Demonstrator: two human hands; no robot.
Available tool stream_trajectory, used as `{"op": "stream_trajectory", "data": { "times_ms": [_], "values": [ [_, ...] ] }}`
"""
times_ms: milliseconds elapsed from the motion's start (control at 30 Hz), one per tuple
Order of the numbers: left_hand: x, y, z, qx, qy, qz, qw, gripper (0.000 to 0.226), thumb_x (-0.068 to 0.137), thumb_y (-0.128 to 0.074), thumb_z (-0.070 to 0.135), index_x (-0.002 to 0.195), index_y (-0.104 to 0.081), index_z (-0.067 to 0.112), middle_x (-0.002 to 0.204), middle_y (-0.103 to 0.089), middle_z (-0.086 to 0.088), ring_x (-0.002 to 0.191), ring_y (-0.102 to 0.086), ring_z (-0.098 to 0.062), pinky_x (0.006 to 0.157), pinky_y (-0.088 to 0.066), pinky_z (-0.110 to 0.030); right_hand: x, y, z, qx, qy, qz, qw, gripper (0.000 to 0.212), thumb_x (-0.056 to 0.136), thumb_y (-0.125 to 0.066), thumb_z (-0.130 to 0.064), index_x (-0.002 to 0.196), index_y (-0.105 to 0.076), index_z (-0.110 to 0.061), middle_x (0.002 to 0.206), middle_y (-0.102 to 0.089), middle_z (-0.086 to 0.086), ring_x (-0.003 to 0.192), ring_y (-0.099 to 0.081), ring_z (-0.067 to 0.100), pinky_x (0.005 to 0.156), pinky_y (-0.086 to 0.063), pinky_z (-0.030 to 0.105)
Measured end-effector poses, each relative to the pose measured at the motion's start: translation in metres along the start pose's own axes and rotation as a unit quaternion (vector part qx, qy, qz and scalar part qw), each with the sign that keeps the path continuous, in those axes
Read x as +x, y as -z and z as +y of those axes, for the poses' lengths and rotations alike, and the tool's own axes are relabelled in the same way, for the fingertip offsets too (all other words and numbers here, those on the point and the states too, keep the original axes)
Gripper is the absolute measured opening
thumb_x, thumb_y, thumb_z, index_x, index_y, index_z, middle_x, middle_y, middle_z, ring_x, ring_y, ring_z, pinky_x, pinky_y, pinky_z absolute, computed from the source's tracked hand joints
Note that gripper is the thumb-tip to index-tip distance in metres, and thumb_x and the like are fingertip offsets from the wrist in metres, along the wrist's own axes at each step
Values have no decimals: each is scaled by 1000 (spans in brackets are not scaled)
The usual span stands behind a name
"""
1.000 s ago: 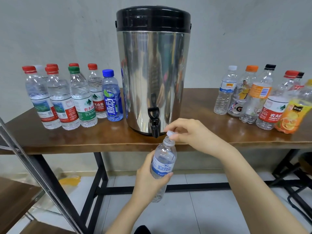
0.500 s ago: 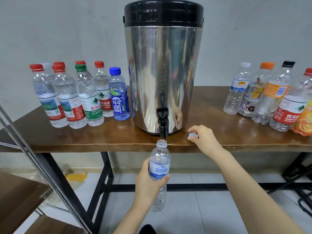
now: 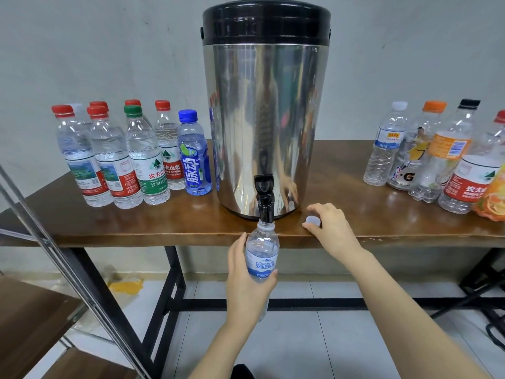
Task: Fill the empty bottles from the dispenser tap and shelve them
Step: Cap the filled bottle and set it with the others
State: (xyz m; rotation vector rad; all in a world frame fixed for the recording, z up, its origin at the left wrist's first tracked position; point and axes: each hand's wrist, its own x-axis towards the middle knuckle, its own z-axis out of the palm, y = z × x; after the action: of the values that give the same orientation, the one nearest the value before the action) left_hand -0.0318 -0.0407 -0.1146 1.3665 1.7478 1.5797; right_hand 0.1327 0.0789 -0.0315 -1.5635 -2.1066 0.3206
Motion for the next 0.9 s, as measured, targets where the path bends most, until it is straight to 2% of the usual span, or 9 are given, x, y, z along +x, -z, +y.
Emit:
{"op": "stream_trajectory", "data": {
  "times_ms": [67, 167, 267, 367, 433, 500, 600, 733, 900],
  "values": [
    [2, 0, 3, 6, 2, 0, 1000, 93, 69, -84, 11, 143, -34, 38, 135, -43, 22, 115, -42, 22, 79, -41, 1, -3, 1, -1, -3, -1, 9, 1000, 43, 96, -61, -31, 136, -51, -18, 137, -51, 6, 123, -44, 27, 96, -43, 37],
    [4, -1, 8, 5, -4, 14, 1000, 85, 69, -81, 16, 138, -38, 42, 131, -47, 26, 112, -50, 14, 79, -41, -3, -7, 5, -6, 3, 8, 33, 999, 44, 97, -59, -30, 139, -48, -19, 140, -48, 4, 126, -40, 27, 92, -43, 36],
    [7, -1, 10, 12, -21, 28, 999, 71, 72, -83, 29, 131, -45, 40, 126, -49, 24, 108, -54, 7, 85, -47, -18, -11, 8, -12, 5, 31, 54, 998, 43, 97, -58, -31, 138, -49, -21, 139, -48, 1, 123, -41, 25, 86, -43, 35],
    [9, 0, 8, 44, -44, 30, 998, 71, 73, -84, 36, 132, -44, 37, 130, -44, 23, 106, -49, 16, 85, -50, -26, -16, 15, -21, 17, 63, 76, 995, 40, 97, -57, -32, 136, -51, -22, 137, -50, -2, 120, -44, 22, 82, -41, 32],
    [11, 2, 6, 58, -61, 26, 996, 79, 74, -84, 38, 139, -39, 35, 140, -37, 23, 115, -40, 22, 83, -49, -20, -19, 21, -31, 41, 95, 96, 990, 37, 97, -57, -32, 133, -55, -22, 132, -54, -5, 116, -48, 18, 80, -40, 29],
    [13, 3, 5, 64, -71, 14, 995, 82, 75, -83, 40, 142, -36, 35, 145, -35, 24, 121, -40, 17, 81, -47, -12, -21, 27, -46, 70, 135, 112, 982, 33, 97, -58, -32, 129, -57, -24, 124, -58, -9, 110, -52, 15, 83, -47, 32],
    [16, 1, 5, 52, -69, -1, 996, 79, 74, -82, 42, 139, -37, 38, 140, -42, 25, 119, -51, 5, 84, -49, -18, -21, 36, -70, 103, 188, 119, 970, 32, 96, -58, -32, 127, -59, -24, 109, -57, -16, 96, -51, 8, 83, -50, 33],
    [17, -1, 4, 40, -65, 3, 997, 79, 72, -84, 41, 137, -40, 37, 136, -45, 24, 118, -52, 4, 87, -48, -17, -14, 44, -98, 84, 228, 103, 965, 29, 95, -61, -27, 124, -59, -24, 93, -49, -20, 80, -41, 2, 69, -40, 22],
    [19, 0, 2, 30, -71, 8, 997, 76, 71, -85, 41, 135, -45, 36, 134, -47, 23, 118, -53, 4, 86, -46, -12, -8, 44, -108, 73, 218, 98, 968, 11, 91, -65, -25, 101, -61, -21, 90, -50, -13, 74, -39, 8, 66, -35, 27]
  ]
}}
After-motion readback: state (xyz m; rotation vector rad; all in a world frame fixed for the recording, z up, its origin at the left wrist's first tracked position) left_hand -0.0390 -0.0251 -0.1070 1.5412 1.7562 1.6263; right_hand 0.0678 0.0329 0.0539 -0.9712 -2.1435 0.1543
